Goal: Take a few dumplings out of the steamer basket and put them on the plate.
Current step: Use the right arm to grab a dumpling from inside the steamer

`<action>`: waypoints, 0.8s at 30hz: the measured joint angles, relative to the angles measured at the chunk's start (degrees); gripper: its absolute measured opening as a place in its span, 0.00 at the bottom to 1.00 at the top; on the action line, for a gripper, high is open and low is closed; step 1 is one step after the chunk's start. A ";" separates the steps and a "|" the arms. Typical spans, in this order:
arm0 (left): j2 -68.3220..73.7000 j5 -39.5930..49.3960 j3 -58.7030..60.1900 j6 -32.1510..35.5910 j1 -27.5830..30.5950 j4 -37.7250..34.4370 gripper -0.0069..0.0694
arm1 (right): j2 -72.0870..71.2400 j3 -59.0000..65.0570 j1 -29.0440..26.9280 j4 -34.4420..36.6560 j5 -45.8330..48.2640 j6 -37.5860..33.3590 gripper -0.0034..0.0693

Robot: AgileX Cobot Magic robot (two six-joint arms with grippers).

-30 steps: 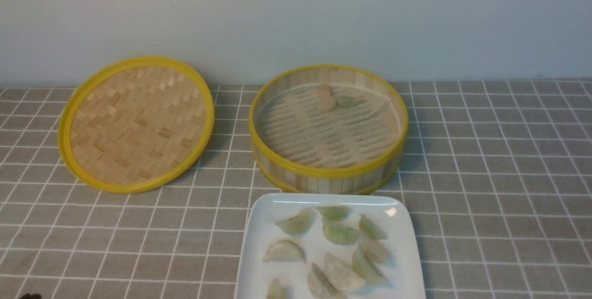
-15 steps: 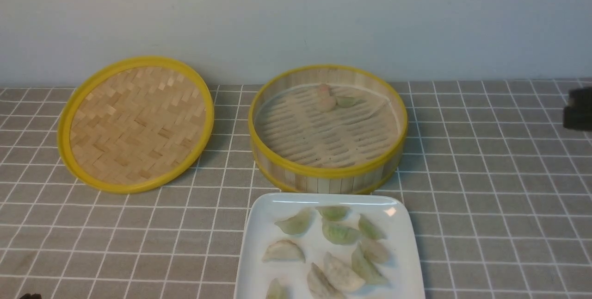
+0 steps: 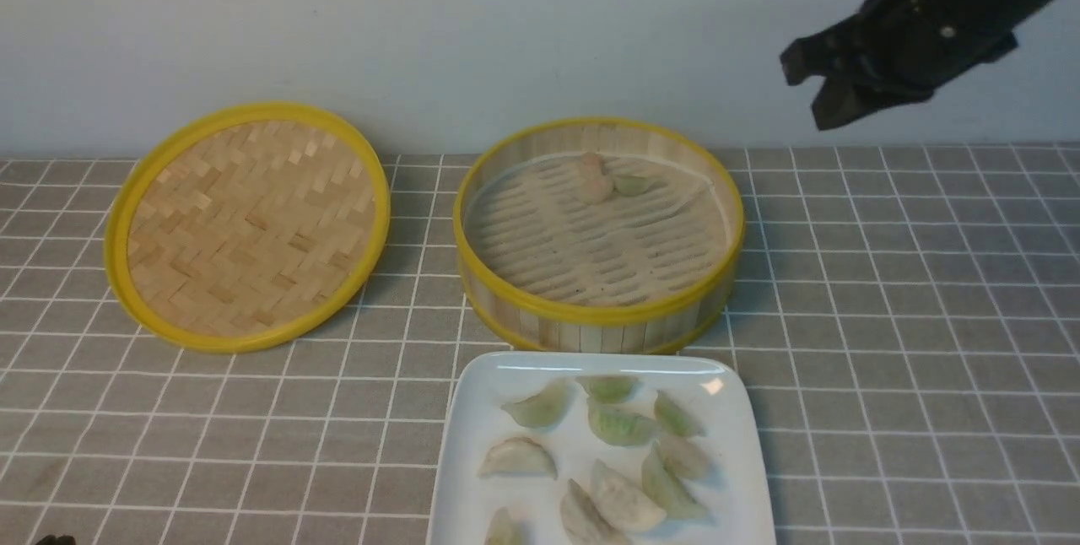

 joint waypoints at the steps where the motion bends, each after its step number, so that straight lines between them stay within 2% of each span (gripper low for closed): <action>1: 0.00 0.00 0.00 0.00 0.00 0.00 0.08 | 1.78 -2.68 0.34 0.00 0.57 -0.13 0.03; 4: 0.00 0.00 0.00 0.00 0.00 0.00 0.08 | 12.51 -14.47 1.57 -0.05 3.18 -0.35 0.04; 7: 0.00 0.00 0.00 0.00 0.00 0.00 0.08 | 17.14 -20.74 2.32 -0.12 3.59 -0.41 0.04; 9: 0.00 0.00 0.00 0.00 0.00 0.00 0.08 | 24.95 -30.48 3.57 -0.22 3.66 -1.42 0.06; 11: 0.00 0.00 0.00 0.00 0.00 0.00 0.08 | 27.21 -33.34 3.96 -0.17 3.70 -1.65 0.08; 16: 0.00 0.00 0.00 0.00 0.00 0.00 0.08 | 35.81 -43.39 5.21 -0.12 4.05 -2.61 0.19; 17: 0.00 0.00 0.00 0.00 0.00 0.00 0.08 | 36.25 -43.55 5.26 -0.03 4.05 -2.69 0.20; 22: 0.00 0.00 0.00 0.00 0.00 0.00 0.08 | 40.25 -44.53 5.39 1.07 4.09 -3.62 0.37; 24: 0.00 0.00 0.00 0.00 0.00 0.00 0.08 | 40.74 -44.53 5.39 1.20 4.09 -4.11 0.41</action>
